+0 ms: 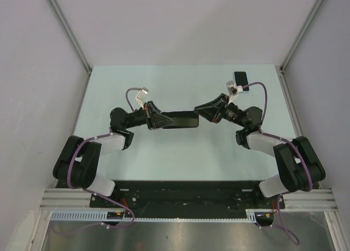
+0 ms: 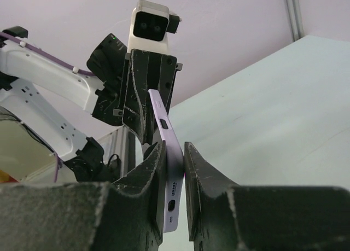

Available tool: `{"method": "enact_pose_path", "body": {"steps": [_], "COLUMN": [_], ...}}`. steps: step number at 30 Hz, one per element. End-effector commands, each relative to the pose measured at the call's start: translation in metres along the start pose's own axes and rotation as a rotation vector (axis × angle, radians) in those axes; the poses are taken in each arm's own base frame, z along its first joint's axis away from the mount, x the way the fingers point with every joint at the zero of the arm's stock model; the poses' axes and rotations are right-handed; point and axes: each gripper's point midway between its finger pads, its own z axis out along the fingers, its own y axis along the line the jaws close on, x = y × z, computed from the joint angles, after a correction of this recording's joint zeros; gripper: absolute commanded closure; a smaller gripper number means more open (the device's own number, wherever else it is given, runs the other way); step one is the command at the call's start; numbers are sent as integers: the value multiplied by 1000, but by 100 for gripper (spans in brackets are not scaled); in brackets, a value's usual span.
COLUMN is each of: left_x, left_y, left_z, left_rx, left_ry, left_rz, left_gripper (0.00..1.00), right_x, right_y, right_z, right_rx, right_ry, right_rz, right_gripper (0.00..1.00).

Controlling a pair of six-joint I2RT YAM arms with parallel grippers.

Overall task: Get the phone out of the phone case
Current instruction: Remove the phone case from the phone.

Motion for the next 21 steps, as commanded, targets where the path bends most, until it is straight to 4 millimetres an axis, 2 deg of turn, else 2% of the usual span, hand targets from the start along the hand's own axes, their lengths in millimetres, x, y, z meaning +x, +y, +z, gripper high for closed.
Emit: {"method": "enact_pose_path", "body": {"steps": [1,8,16,21], "left_x": [-36,-30,-21,-15], "left_y": [-73,-85,-103,-113], "left_z": [1,1,1,1], "left_rx": [222,257,311,343], "left_ry": [-102,-71,-38,-22], "left_rz": [427,470,549,582], "left_gripper": [100,100,100,100], "right_x": [-23,-35,-42,-44], "right_y": [6,4,1,-4], "right_z": [-4,-8,-9,-9], "right_rx": [-34,-10,27,47], "right_ry": [-88,-126,-161,-174], "right_rz": [-25,55,212,291], "right_gripper": [81,87,99,100]}}
